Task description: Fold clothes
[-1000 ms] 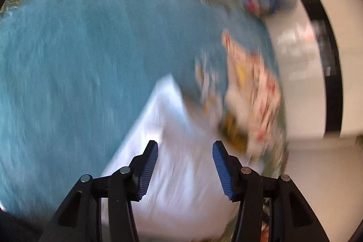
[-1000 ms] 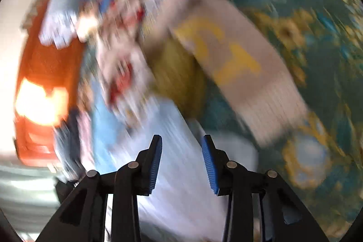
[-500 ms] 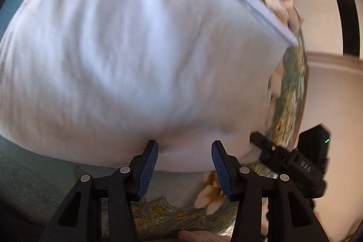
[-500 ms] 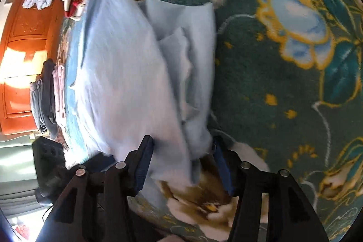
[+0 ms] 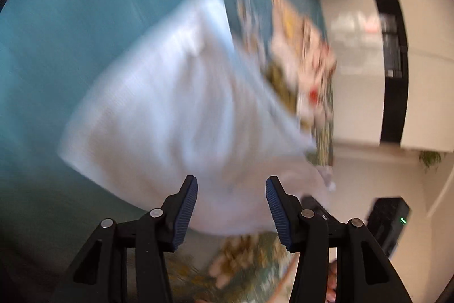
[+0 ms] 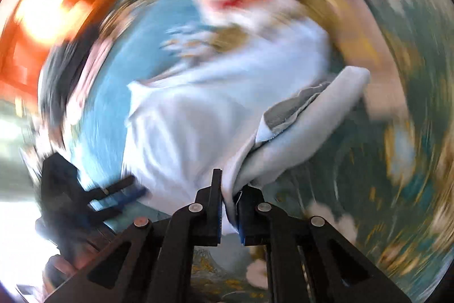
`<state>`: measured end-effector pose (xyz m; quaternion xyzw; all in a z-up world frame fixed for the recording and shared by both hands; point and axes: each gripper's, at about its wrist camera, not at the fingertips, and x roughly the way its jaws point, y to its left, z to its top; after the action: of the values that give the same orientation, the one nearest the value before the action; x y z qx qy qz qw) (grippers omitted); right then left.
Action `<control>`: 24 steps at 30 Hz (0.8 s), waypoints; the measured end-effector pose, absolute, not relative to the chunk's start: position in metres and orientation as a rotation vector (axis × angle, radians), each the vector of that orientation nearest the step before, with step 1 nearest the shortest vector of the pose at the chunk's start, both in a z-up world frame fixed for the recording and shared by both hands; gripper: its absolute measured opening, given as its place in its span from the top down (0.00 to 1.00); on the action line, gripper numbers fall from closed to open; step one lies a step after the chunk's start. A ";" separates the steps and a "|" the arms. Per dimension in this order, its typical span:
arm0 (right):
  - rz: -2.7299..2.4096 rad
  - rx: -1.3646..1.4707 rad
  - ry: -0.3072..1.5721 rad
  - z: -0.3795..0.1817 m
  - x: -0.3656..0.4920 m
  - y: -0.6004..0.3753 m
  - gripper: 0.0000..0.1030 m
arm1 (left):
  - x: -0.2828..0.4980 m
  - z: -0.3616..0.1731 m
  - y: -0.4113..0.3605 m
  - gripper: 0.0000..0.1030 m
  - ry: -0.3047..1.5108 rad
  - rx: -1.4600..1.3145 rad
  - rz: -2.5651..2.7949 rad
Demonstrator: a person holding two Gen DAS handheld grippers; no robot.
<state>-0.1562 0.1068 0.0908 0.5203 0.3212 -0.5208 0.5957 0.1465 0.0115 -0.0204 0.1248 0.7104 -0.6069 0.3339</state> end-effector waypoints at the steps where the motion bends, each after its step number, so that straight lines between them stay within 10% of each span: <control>1: -1.182 1.127 0.790 0.099 -0.135 0.101 0.92 | 0.160 -0.017 0.012 0.47 1.843 0.284 -1.568; 12: -0.795 0.907 1.057 0.055 0.046 0.058 0.88 | 0.249 -0.014 0.033 0.45 1.810 -0.046 -1.431; 16: -0.778 1.005 0.970 0.061 0.023 0.053 0.60 | 0.237 -0.022 0.033 0.44 1.835 0.009 -1.428; 24: -1.003 1.217 0.796 0.064 -0.088 0.036 0.55 | 0.194 -0.045 0.017 0.42 1.829 0.336 -1.361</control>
<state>-0.0881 0.0362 0.0644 0.5323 0.3483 -0.4388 0.6348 0.1937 0.0167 -0.0449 0.1333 0.7251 -0.5397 0.4066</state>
